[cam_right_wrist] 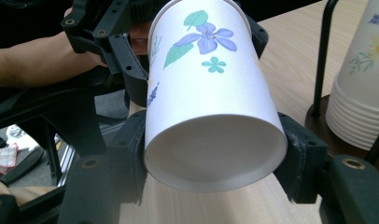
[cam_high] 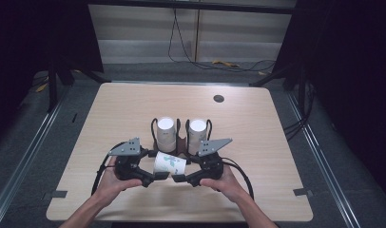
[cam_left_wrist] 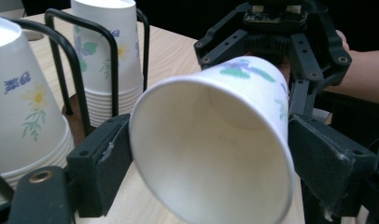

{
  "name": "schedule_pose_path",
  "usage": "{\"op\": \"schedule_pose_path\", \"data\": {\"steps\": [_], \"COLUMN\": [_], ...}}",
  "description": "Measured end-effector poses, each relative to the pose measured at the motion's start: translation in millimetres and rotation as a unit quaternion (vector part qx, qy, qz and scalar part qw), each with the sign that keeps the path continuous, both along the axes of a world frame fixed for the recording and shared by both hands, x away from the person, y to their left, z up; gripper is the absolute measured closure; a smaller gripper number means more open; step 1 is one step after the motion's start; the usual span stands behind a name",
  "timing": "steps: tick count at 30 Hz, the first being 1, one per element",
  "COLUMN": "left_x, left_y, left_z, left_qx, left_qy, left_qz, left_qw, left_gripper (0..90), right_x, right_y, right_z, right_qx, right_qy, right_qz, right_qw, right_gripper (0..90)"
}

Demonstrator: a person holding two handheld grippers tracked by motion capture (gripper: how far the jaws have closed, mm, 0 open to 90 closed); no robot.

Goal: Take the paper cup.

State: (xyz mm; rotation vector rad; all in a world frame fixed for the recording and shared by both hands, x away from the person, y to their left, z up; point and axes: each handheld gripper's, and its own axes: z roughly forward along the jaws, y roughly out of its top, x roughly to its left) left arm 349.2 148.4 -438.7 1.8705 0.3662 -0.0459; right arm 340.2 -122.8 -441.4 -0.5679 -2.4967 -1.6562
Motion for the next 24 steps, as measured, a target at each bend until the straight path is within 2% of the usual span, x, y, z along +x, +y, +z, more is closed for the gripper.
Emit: {"op": "schedule_pose_path", "data": {"steps": [3, 8, 16, 19, 20, 24], "left_x": [0.2, 1.3, 1.3, 0.6, -0.8, -2.5], "left_y": [-0.5, -0.1, 0.5, 0.4, 0.2, 0.8], "left_z": [-0.5, -1.2, -2.7, -2.4, -1.6, -1.0], "left_qx": [0.001, -0.012, -0.012, -0.011, -0.008, -0.002], "left_qy": [-0.002, 0.002, 0.005, -0.001, -0.011, -0.018], "left_qz": [-0.001, -0.007, -0.007, -0.007, -0.007, -0.010], "left_qw": [1.0000, 0.9999, 0.9999, 0.9999, 0.9999, 0.9998], "left_gripper": [16.3, 17.2, 17.1, 17.5, 18.3, 20.4], "right_x": [-0.3, -0.9, -1.8, -1.7, -1.9, -1.2], "right_y": [1.4, 0.0, 1.1, 0.9, 1.0, 0.2], "right_z": [-0.2, 1.2, 1.2, 1.0, 0.9, 0.5], "right_qx": [-0.002, -0.001, -0.005, -0.004, -0.006, -0.008], "right_qy": [-0.002, -0.007, -0.010, -0.010, -0.010, -0.004], "right_qz": [0.002, 0.003, 0.002, 0.002, 0.003, 0.009], "right_qw": [1.0000, 1.0000, 0.9999, 0.9999, 0.9999, 0.9999], "right_gripper": [36.7, 36.8, 36.8, 36.8, 36.8, 36.9]}}
